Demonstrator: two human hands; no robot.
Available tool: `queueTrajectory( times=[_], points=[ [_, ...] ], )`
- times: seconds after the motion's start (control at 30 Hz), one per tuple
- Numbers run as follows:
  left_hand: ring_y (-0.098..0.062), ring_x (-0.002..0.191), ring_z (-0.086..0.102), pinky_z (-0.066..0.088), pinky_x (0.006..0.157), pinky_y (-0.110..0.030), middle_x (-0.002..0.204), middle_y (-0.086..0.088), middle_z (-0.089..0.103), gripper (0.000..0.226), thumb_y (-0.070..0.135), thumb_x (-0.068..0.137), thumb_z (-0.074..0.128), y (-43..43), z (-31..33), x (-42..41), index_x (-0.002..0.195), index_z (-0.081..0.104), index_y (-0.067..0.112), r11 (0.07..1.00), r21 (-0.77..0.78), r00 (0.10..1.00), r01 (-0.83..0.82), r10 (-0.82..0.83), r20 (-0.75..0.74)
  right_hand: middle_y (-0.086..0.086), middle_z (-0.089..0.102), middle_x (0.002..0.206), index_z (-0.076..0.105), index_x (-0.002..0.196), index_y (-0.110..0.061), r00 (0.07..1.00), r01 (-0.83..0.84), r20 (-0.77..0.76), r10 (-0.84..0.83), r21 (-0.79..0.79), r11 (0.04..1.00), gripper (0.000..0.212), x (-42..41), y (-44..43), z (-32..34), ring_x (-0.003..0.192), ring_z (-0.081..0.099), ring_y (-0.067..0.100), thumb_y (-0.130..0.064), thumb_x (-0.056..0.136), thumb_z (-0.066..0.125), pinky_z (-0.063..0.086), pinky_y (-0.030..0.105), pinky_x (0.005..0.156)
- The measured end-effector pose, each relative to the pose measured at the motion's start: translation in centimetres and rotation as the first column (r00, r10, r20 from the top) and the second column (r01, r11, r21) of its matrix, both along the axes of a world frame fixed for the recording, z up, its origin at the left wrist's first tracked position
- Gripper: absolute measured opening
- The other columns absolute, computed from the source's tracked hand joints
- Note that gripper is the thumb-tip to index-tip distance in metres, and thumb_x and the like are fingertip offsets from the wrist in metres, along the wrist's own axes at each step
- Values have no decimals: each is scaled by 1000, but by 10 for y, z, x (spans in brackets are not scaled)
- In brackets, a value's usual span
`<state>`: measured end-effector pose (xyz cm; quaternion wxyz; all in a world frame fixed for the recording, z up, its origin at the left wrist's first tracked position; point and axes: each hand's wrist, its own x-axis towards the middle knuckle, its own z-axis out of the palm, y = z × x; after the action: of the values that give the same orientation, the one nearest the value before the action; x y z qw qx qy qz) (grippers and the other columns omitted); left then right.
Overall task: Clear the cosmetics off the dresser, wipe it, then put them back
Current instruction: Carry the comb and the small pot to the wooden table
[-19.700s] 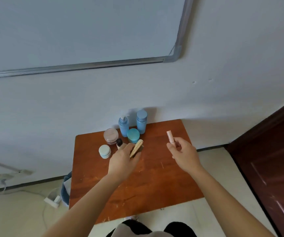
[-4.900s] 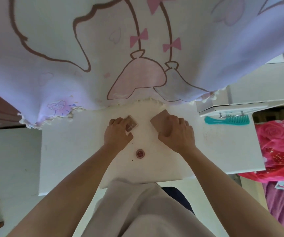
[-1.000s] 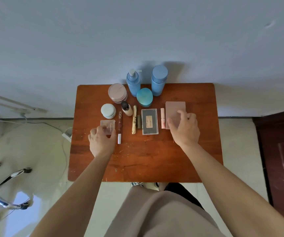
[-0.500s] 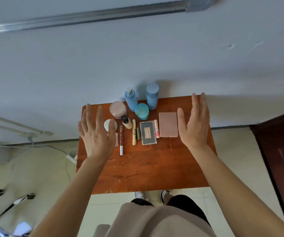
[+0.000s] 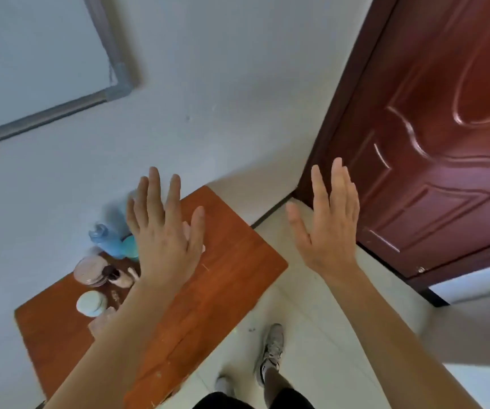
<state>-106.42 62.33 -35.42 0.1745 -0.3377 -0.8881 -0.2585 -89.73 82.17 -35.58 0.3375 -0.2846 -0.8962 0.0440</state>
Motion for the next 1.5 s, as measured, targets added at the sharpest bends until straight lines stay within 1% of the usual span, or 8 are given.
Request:
queueTrajectory(
  times=[0.1, 0.2, 0.4, 0.53, 0.77, 0.9, 1.27, 1.5],
  points=[
    [-27, 151, 4, 8, 120, -55, 164, -8, 9, 59, 50, 102, 29, 53, 8, 50, 152, 26, 19, 977, 3, 976, 215, -215, 47, 19, 14, 162, 29, 154, -11, 979, 203, 20, -204, 49, 978, 67, 85, 10, 8, 151, 11, 33, -43, 99, 50, 19, 56, 118],
    [-28, 151, 6, 8, 121, -52, 164, -11, 9, 60, 50, 102, 25, 105, 23, 110, 153, 26, 17, 893, -7, 893, 451, -450, 8, 19, 16, 162, 32, 153, -10, 904, 427, -1, -429, 86, 900, 66, 178, 13, 21, 151, 13, 34, -42, 98, 51, 20, 56, 118],
    [-30, 149, 14, 16, 119, -53, 161, -13, 16, 57, 44, 101, 36, 171, 52, 275, 150, 34, 13, 654, 61, 656, 754, -754, -26, 21, 22, 160, 32, 153, -10, 658, 753, -83, -748, 92, 652, 67, 371, -15, 35, 149, 18, 37, -47, 99, 47, 21, 56, 118],
    [-32, 146, 23, 24, 114, -56, 158, -15, 25, 55, 42, 101, 38, 188, 55, 405, 146, 40, 12, 489, 29, 490, 872, -867, -93, 18, 17, 162, 30, 154, -13, 501, 865, -83, -861, 50, 499, 67, 491, -49, 31, 150, 16, 36, -48, 99, 45, 17, 53, 120],
    [-32, 144, 29, 26, 112, -55, 158, -15, 27, 57, 46, 100, 36, 193, 47, 642, 147, 40, 15, 226, -48, 221, 973, -971, -89, 18, 14, 163, 26, 155, -12, 340, 940, -21, -940, 3, 340, 70, 697, -96, 15, 151, 13, 35, -46, 98, 49, 21, 55, 118],
    [-34, 139, 35, 32, 107, -56, 155, -17, 31, 55, 43, 98, 43, 193, 33, 723, 144, 45, 12, 140, -91, 133, 986, -988, -78, 17, 16, 162, 24, 156, -13, 255, 967, 38, -966, -26, 254, 69, 777, -107, 3, 150, 15, 36, -50, 100, 42, 21, 54, 118],
    [-35, 140, 33, 32, 109, -54, 156, -17, 31, 56, 42, 97, 43, 318, -9, 865, 144, 45, 11, 50, -108, 47, 993, -999, -25, 14, 11, 164, 20, 156, -19, 216, 971, 149, -965, -136, 196, 68, 911, -6, -41, 152, 9, 32, -52, 100, 38, 12, 46, 122],
    [-32, 136, 43, 40, 104, -55, 153, -16, 38, 61, 48, 97, 26, 445, -68, 975, 142, 47, 13, -88, -393, -24, 915, -986, 165, 12, 13, 164, 20, 156, -22, 89, 961, 388, -917, -274, -22, 74, 1020, 86, -79, 150, 19, 32, -61, 93, 23, 25, 50, 119]
  ],
)
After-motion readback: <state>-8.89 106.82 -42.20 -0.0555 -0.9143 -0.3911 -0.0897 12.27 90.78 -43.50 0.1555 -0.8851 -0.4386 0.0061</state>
